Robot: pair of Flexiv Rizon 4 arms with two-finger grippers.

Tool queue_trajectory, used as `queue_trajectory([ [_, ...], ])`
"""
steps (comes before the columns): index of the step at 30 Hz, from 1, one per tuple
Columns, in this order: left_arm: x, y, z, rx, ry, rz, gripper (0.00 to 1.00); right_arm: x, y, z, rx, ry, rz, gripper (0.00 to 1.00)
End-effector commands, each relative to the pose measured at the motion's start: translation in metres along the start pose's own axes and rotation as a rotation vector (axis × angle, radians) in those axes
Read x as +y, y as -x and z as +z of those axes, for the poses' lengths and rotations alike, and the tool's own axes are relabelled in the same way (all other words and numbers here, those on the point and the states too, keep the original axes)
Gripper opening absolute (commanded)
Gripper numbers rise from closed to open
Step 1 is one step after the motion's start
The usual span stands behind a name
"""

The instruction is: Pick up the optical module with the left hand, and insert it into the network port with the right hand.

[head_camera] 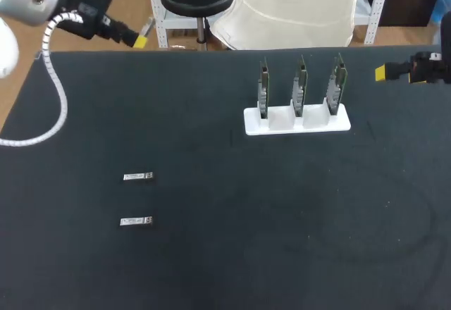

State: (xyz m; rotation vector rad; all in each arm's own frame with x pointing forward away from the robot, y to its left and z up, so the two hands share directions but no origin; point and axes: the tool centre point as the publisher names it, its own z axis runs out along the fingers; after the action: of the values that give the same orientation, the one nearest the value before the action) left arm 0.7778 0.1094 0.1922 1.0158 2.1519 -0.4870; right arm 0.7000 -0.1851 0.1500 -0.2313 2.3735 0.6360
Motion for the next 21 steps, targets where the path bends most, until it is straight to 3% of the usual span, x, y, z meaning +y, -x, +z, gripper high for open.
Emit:
queue_trajectory([
  [1,-0.014,0.011,0.0,-0.28,-0.042,0.046,0.0,0.0,0.0,0.0,0.0,0.0,0.0,1.0],
  [11,-0.047,0.057,0.015,-0.406,-0.172,0.109,0.0,0.0,0.0,0.0,0.0,0.0,0.0,1.0],
  [21,-0.086,0.088,0.018,-0.534,-0.358,0.132,0.0,0.0,0.0,0.0,0.0,0.0,0.0,1.0],
])
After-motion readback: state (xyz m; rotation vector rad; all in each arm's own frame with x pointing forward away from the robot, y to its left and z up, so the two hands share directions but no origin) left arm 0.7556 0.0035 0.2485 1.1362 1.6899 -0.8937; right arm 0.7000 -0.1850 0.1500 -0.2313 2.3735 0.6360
